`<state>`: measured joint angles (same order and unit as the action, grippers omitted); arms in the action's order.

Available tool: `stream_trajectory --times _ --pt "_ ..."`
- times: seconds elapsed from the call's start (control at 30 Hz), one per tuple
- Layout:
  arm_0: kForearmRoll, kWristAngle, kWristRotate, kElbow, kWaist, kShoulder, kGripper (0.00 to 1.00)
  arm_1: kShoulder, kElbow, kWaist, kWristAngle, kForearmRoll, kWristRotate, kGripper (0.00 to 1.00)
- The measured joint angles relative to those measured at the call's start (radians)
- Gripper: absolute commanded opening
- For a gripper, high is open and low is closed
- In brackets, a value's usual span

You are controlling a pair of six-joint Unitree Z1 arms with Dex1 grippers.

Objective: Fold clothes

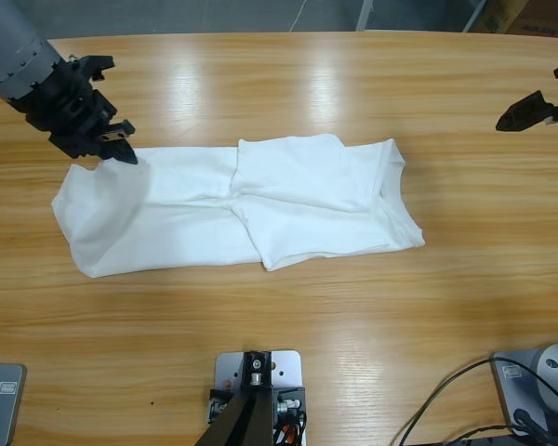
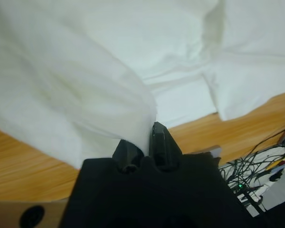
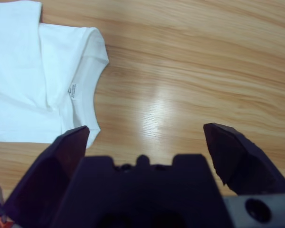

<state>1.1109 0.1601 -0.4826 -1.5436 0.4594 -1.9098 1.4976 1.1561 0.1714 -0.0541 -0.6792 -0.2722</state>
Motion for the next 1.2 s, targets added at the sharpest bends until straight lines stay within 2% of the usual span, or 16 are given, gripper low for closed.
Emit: stream_trajectory --times 0.13,0.43,0.57,0.6,0.63,0.67,0.7,0.83,0.9,0.97,1.07,1.1,1.13,1.17,1.2 --pt "0.000 0.000 0.017 0.058 -0.081 0.019 0.000 0.000 -0.001 0.000 0.004 0.005 0.000 0.977" --pt "-0.044 0.002 0.184 0.279 -0.463 0.140 0.000 0.021 -0.001 0.000 0.004 0.006 -0.009 0.982" --pt "-0.087 0.009 0.208 0.362 -0.557 0.147 0.000 0.026 -0.001 0.000 0.005 0.006 -0.016 0.982" --pt "-0.094 0.010 0.208 0.373 -0.572 0.148 0.112 0.026 -0.001 0.000 0.005 0.006 -0.016 0.982" --pt "-0.102 0.011 0.208 0.382 -0.587 0.148 0.532 0.026 -0.001 0.000 0.005 0.006 -0.016 0.983" --pt "-0.110 0.011 0.208 0.389 -0.599 0.148 0.822 0.026 -0.001 0.000 0.005 0.006 -0.016 0.991" --pt "-0.115 0.011 0.208 0.391 -0.607 0.148 0.962 0.026 -0.001 0.000 0.005 0.006 -0.016 0.999" --pt "-0.137 0.011 0.207 0.390 -0.603 0.177 0.968 0.026 -0.001 0.006 0.009 0.006 -0.018 0.999" --pt "-0.146 0.010 0.207 0.388 -0.582 0.222 0.968 0.026 -0.002 0.030 0.044 0.010 -0.013 0.991" --pt "-0.150 0.002 0.212 0.385 -0.546 0.271 0.968 0.026 -0.003 0.100 0.114 0.043 0.067 0.982" --pt "-0.153 -0.019 0.332 0.380 -0.451 0.332 0.968 0.040 -0.017 0.272 0.182 0.126 0.310 0.914" --pt "-0.153 -0.026 0.388 0.378 -0.420 0.345 0.968 0.052 -0.030 0.317 0.204 0.155 0.377 0.876" --pt "-0.153 -0.039 0.449 0.377 -0.391 0.354 0.968 0.064 -0.044 0.352 0.218 0.183 0.438 0.686" --pt "-0.153 -0.053 0.509 0.377 -0.369 0.362 0.968 0.081 -0.055 0.375 0.228 0.202 0.498 0.351" --pt "-0.153 -0.068 0.557 0.376 -0.354 0.368 0.968 0.100 -0.062 0.388 0.233 0.217 0.547 0.065"
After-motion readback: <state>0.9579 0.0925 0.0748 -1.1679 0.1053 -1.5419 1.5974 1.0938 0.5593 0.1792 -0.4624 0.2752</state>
